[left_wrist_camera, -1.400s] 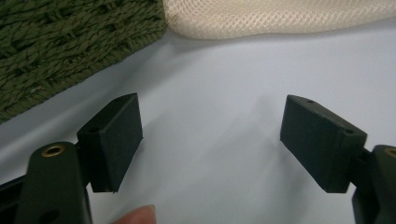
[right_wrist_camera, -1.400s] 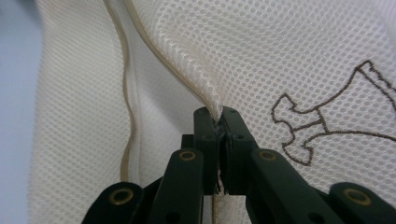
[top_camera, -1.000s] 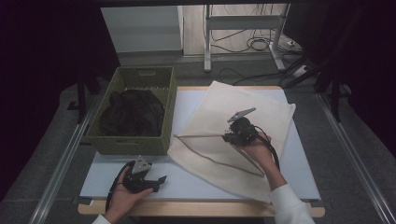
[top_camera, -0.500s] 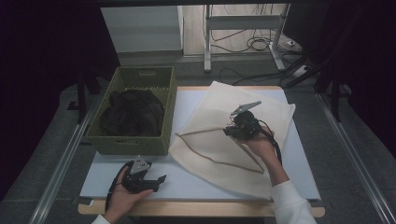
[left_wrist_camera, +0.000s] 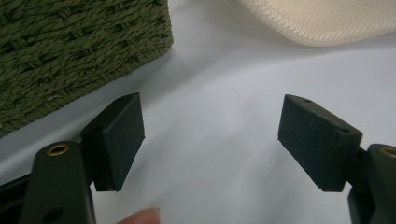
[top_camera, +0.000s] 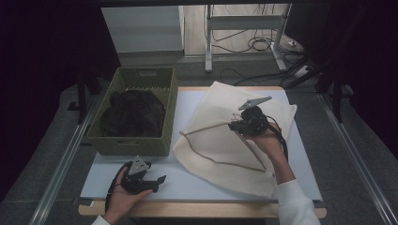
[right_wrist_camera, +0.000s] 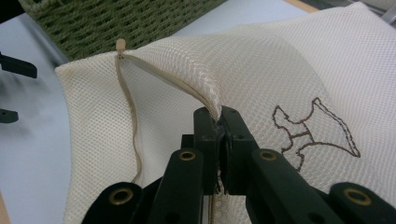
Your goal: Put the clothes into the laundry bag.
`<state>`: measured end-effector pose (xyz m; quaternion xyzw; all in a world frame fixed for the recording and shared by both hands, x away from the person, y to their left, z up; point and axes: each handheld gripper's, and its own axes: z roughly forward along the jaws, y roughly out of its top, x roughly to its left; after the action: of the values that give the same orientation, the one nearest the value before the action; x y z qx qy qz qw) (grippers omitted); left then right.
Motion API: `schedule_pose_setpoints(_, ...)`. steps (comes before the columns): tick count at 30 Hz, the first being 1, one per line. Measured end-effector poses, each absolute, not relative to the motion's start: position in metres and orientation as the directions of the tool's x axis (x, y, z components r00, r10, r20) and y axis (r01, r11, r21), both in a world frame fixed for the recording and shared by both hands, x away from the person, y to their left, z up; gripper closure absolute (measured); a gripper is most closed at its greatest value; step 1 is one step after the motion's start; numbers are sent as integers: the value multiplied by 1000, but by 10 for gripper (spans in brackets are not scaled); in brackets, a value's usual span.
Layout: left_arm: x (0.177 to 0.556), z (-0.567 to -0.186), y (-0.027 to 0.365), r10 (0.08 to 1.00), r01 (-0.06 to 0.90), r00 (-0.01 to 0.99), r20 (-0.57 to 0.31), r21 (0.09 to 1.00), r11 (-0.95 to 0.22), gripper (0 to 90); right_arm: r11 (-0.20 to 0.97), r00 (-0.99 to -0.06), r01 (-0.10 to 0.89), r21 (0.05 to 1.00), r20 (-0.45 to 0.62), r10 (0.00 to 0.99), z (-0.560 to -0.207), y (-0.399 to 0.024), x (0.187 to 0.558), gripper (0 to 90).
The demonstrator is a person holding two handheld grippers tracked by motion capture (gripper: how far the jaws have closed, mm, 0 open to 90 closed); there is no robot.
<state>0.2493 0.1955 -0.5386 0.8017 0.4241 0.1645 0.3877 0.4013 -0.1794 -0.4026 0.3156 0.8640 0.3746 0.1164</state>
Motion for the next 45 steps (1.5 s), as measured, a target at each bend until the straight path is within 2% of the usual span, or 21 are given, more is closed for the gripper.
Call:
schedule_pose_setpoints(32, 247, -534, 196, 809, 547, 584, -70, 770, -329, 222, 410, -749, 418, 811, 53, 661, -371, -208, 398, 862)
schedule_pose_setpoints(38, 239, -511, 192, 794, 518, 603, -78, 796, -315, 220, 427, -753, 418, 802, 44, 657, -373, -205, 396, 862)
schedule_pose_setpoints(45, 236, -477, 191, 792, 473, 609, -45, 822, -317, 221, 423, -757, 419, 803, 53, 651, -374, -208, 397, 862)
